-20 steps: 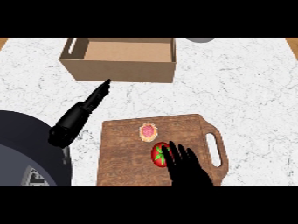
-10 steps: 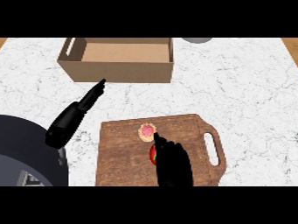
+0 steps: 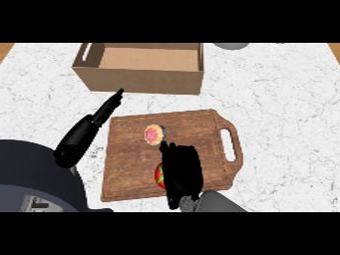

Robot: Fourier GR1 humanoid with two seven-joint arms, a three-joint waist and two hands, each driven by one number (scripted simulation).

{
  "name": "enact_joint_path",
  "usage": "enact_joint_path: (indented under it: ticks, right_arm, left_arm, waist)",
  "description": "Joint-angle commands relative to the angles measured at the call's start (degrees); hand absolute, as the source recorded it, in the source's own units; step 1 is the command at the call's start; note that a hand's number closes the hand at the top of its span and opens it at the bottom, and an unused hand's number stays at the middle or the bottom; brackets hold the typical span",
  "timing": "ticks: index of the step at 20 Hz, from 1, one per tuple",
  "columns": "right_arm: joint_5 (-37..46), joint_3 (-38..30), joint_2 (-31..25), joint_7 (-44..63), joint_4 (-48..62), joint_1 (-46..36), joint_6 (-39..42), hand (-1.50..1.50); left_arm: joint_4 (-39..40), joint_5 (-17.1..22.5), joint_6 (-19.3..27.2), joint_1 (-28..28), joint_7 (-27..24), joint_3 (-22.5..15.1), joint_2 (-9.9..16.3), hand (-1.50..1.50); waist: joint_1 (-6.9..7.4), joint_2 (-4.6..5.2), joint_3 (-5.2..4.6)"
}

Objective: Pick the tomato from the cutting board and place it in the cardboard box

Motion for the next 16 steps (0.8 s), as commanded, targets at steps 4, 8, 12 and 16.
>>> enact_joint_path:
  ticks: [4, 8, 12, 16]
  right_arm:
    - [-7.7, -0.5, 1.7, -1.8, 14.6, -19.7, -3.2, 1.50]
    - [-8.1, 3.3, 1.8, 1.5, 16.0, -26.9, -8.4, 1.50]
    - [-7.5, 6.1, 1.8, 5.9, 17.5, -32.3, -12.5, 1.50]
    - [-10.8, 5.2, 1.8, 7.5, 14.5, -39.7, -12.1, 1.50]
  left_arm:
    - [1.5, 3.4, 2.4, -2.6, 3.3, -1.1, -1.4, 0.00]
    - [4.4, 3.6, 4.1, -2.5, 2.1, -2.8, -1.4, 0.00]
    - [2.1, 4.2, 3.9, -2.2, 3.4, -2.6, -1.0, 0.00]
    - [3.1, 5.5, 4.6, -1.8, 3.4, -2.4, -0.3, 0.00]
  waist:
    - [4.17, 1.36, -0.12]
    - [3.50, 1.10, -0.18]
    - [3.84, 0.71, -0.18]
    - [2.68, 0.47, -0.21]
